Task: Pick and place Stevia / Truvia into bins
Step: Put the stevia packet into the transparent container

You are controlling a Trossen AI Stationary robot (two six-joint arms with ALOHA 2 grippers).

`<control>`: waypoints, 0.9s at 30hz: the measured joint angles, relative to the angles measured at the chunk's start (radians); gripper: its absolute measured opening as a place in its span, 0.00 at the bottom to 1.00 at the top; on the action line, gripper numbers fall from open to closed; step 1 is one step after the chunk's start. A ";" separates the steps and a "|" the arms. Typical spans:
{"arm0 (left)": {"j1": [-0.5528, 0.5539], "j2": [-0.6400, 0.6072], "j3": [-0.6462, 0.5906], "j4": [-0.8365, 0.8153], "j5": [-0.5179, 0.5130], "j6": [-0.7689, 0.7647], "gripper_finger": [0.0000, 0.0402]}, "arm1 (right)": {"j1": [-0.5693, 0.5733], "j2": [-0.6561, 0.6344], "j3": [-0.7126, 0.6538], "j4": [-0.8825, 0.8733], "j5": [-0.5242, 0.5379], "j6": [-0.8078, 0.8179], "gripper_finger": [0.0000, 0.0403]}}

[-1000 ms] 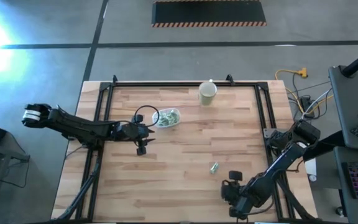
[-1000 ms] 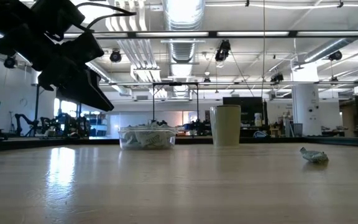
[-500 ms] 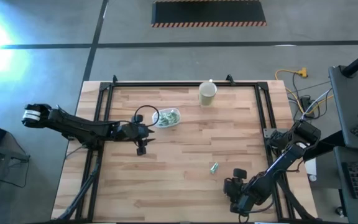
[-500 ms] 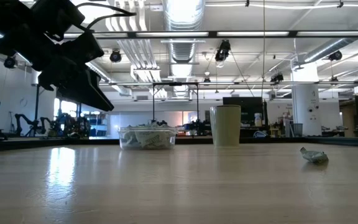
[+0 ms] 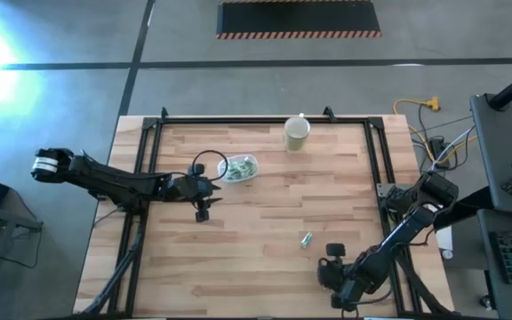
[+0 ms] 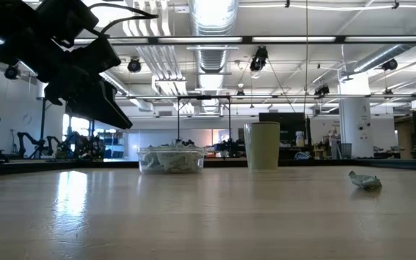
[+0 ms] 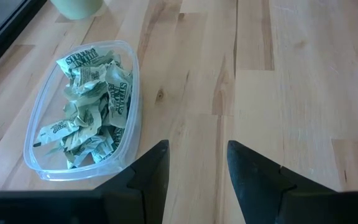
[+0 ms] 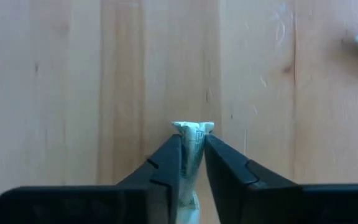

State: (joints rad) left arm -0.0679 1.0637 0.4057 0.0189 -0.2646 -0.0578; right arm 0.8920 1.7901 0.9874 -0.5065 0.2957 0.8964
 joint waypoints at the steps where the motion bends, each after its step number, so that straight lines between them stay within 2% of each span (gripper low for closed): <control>1: 0.000 0.000 0.000 0.000 0.000 0.000 0.36 | 0.000 0.000 0.000 0.006 0.007 -0.013 0.15; 9: 0.000 0.000 0.000 0.000 0.000 -0.008 0.36 | -0.008 0.000 0.000 0.032 0.052 -0.128 0.03; 15: 0.000 0.000 0.000 0.000 0.000 -0.009 0.36 | -0.058 0.000 0.024 0.088 0.212 -0.419 0.02; 21: 0.000 0.000 0.000 0.000 0.000 -0.009 0.36 | -0.169 0.000 0.059 0.201 0.357 -0.723 0.02; 27: 0.000 0.000 0.000 0.000 0.000 -0.009 0.36 | -0.355 0.000 0.086 0.261 0.363 -0.926 0.02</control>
State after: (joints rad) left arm -0.0677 1.0641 0.4057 0.0189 -0.2646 -0.0666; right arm 0.5369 1.7901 1.0731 -0.2458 0.6586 -0.0298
